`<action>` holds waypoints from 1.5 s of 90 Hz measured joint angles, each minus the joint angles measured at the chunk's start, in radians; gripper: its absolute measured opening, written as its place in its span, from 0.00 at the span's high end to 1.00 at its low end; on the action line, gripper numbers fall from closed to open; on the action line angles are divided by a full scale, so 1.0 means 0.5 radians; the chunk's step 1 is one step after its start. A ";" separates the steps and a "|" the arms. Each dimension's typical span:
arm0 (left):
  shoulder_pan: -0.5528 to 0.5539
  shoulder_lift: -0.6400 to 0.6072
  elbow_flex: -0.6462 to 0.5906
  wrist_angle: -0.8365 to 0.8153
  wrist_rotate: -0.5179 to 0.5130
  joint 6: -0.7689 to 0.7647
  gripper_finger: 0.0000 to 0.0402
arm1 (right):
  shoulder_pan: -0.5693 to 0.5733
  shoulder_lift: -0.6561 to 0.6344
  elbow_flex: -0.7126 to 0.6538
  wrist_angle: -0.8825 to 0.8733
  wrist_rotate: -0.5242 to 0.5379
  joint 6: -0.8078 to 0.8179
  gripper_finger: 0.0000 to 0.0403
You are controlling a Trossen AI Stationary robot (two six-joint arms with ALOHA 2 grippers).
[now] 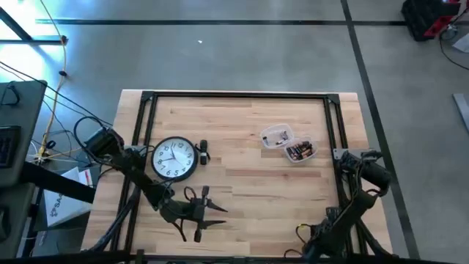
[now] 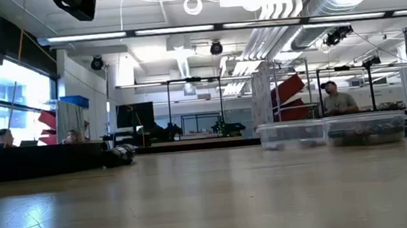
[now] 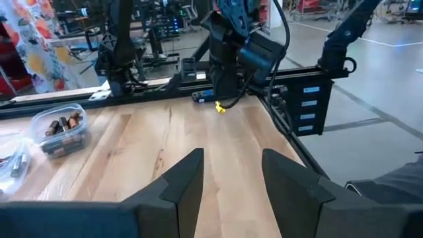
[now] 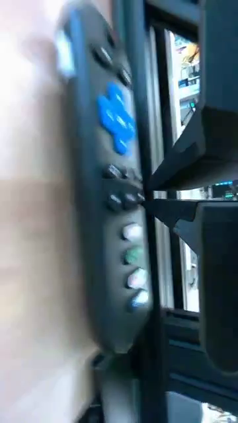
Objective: Insert battery
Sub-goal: Put the black remote control on the table upside down
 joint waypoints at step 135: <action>0.095 0.063 -0.002 -0.174 0.099 -0.195 0.66 | -0.764 0.002 0.717 -0.024 1.483 -0.731 1.00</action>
